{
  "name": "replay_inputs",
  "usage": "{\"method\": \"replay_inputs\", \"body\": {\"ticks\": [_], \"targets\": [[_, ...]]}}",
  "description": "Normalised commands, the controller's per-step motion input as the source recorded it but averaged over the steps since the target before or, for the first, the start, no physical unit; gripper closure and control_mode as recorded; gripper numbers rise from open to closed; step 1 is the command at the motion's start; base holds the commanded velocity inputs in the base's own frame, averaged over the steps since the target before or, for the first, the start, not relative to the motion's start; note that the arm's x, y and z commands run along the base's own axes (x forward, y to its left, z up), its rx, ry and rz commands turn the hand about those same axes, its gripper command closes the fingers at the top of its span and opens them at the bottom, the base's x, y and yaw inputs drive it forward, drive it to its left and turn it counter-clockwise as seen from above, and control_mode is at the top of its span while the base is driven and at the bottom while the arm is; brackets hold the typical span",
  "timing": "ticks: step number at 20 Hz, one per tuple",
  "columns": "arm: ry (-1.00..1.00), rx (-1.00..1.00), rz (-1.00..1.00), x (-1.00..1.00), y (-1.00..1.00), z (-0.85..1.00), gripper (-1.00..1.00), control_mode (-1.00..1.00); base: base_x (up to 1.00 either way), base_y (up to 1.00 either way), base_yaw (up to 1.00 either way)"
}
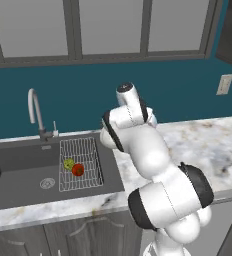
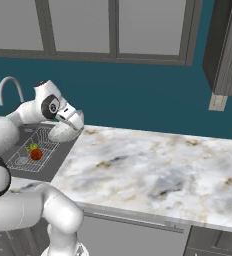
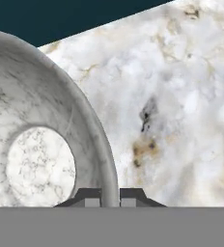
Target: Dump the broccoli and tomato from the bowl so the bowl can be washed. Place the bowl in the sink after clearing the leftovers.
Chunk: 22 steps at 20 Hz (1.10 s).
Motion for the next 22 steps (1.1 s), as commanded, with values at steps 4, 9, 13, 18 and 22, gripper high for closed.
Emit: {"method": "replay_inputs", "body": {"ticks": [4,9,13,18,22], "targets": [[0.04,0.39,0.00,0.00,-0.35,-0.02,1.00,-1.00,0.00,0.00,0.00],[0.05,0.12,0.00,0.00,-0.02,-0.19,1.00,-1.00,0.00,0.00,0.00],[0.01,0.10,0.00,0.00,0.00,-0.12,1.00,-1.00,0.00,0.00,0.00],[0.00,0.03,0.00,0.00,0.00,-0.02,1.00,-1.00,0.00,0.00,0.00],[0.00,0.04,0.00,0.00,-0.02,-0.03,1.00,-1.00,0.00,0.00,0.00]]}}
